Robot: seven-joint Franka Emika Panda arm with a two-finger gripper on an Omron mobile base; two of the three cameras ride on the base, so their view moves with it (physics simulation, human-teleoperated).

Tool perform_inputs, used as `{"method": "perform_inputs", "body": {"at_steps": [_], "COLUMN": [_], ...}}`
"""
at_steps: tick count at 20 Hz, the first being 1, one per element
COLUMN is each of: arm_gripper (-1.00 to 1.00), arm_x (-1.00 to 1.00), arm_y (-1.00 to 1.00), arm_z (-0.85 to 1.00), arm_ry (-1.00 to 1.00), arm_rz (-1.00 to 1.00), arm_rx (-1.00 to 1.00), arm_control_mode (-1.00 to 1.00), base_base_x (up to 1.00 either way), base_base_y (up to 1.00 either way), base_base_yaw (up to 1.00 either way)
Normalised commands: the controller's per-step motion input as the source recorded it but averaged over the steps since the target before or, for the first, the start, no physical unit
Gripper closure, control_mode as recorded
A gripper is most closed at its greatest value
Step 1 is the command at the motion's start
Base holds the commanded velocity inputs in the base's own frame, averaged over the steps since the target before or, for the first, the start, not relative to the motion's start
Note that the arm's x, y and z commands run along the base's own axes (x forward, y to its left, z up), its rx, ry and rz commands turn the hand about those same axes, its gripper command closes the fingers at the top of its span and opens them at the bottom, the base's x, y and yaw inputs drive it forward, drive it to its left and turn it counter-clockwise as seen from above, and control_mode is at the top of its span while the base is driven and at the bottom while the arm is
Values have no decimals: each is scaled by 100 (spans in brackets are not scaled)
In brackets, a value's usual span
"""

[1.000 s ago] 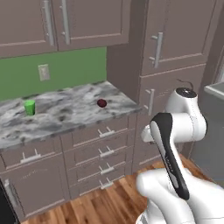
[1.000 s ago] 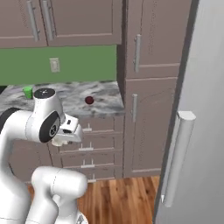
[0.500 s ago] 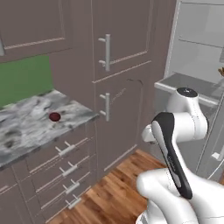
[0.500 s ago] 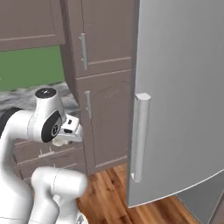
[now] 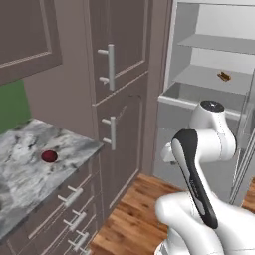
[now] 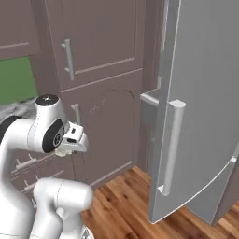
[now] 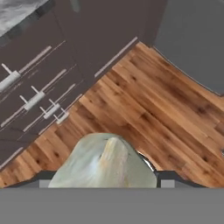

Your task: Place the garlic and potato inside the fridge drawer. Close the drawer after placing the vegetables.

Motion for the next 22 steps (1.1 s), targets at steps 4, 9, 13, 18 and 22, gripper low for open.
{"method": "perform_inputs", "body": {"at_steps": [4,9,13,18,22], "arm_gripper": [100,100,100,100,100], "arm_x": [0,0,0,0,0], "arm_y": [0,0,0,0,0], "arm_z": [0,0,0,0,0], "arm_ry": [0,0,0,0,0], "arm_rz": [0,0,0,0,0], "arm_rx": [0,0,0,0,0], "arm_control_mode": [100,100,100,100,100], "base_base_x": [76,74,60,60,50], "base_base_y": [18,15,1,2,27], "base_base_yaw": [-46,-39,-39,-40,-40]}}
